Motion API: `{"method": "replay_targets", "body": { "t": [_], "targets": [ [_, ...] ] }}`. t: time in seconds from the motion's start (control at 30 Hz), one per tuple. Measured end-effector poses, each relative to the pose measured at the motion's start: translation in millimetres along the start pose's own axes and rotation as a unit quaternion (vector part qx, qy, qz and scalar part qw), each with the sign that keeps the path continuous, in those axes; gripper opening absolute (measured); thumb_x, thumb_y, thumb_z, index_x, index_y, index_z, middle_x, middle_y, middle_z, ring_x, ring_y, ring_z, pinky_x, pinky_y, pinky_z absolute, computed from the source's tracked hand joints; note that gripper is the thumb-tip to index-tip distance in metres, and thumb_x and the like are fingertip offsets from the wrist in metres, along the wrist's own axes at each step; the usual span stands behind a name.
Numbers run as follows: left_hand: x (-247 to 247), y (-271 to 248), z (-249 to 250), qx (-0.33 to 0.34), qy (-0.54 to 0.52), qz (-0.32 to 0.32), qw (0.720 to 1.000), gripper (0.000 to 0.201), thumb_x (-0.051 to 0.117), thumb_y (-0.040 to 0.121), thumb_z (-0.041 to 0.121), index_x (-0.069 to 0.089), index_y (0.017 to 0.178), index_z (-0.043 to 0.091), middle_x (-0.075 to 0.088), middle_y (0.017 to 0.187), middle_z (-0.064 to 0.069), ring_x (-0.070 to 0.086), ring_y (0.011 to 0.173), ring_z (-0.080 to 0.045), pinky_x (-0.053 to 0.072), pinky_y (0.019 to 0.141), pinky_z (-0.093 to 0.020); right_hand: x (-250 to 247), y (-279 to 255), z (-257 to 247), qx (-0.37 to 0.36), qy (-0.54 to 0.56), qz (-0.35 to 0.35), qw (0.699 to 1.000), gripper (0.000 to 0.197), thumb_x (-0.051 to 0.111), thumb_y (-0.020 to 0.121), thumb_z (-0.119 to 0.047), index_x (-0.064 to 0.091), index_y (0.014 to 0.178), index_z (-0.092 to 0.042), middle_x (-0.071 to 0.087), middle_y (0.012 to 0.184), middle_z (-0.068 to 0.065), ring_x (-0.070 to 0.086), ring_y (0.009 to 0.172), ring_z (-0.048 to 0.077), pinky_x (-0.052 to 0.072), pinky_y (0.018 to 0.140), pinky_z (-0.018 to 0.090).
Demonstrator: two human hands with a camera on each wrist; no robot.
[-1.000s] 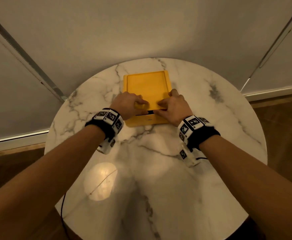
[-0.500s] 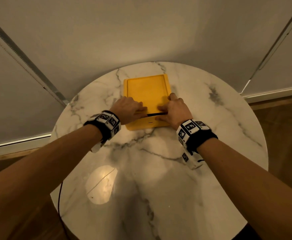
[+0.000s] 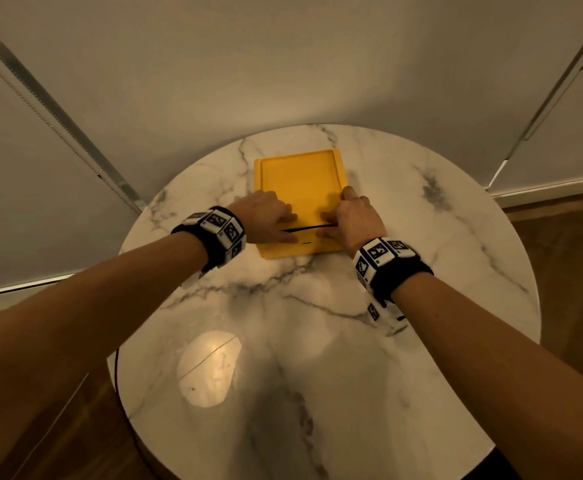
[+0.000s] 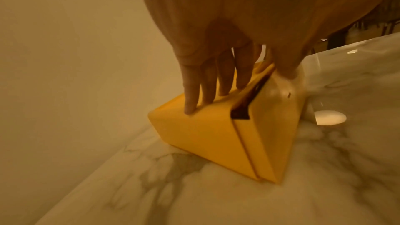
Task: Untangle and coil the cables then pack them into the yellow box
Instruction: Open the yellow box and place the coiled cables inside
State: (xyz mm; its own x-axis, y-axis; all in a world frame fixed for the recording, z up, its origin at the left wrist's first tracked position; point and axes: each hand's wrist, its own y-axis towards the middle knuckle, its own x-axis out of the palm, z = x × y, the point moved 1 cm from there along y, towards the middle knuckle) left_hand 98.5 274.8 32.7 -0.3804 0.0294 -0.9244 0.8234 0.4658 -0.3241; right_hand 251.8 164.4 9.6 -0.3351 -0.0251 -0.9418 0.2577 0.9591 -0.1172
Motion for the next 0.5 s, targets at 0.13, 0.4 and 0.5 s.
{"method": "replay_targets", "body": {
  "t": [0.13,0.4,0.5],
  "targets": [
    [6.9,0.7,0.9,0.002,0.015,-0.002,1.000,0.051,0.045,0.096,0.050,0.052,0.135,0.018,0.059,0.130,-0.008,0.055,0.101,-0.028,0.045,0.082,-0.040,3.8,2.1,0.3,0.011,0.000,0.007,1.000,0.045,0.067,0.086,-0.042,0.065,0.121,-0.014,0.042,0.125,0.013,0.044,0.113,0.037,0.041,0.095,0.042],
    [2.7,-4.1,5.8,-0.002,0.013,0.014,1.000,0.049,0.045,0.098,0.046,0.050,0.138,0.018,0.059,0.131,-0.006,0.056,0.104,-0.028,0.044,0.086,-0.039,4.9,4.9,0.4,0.008,-0.009,0.011,1.000,0.042,0.067,0.086,-0.042,0.068,0.116,-0.013,0.044,0.123,0.013,0.046,0.112,0.037,0.043,0.095,0.042],
    [0.1,-6.3,7.9,-0.003,0.012,0.017,1.000,0.048,0.044,0.099,0.044,0.049,0.138,0.017,0.059,0.132,-0.007,0.057,0.103,-0.029,0.043,0.082,-0.037,3.6,4.9,-1.7,0.010,-0.014,0.009,1.000,0.042,0.067,0.086,-0.041,0.066,0.117,-0.012,0.044,0.123,0.013,0.046,0.111,0.036,0.043,0.094,0.041]
  ]
}}
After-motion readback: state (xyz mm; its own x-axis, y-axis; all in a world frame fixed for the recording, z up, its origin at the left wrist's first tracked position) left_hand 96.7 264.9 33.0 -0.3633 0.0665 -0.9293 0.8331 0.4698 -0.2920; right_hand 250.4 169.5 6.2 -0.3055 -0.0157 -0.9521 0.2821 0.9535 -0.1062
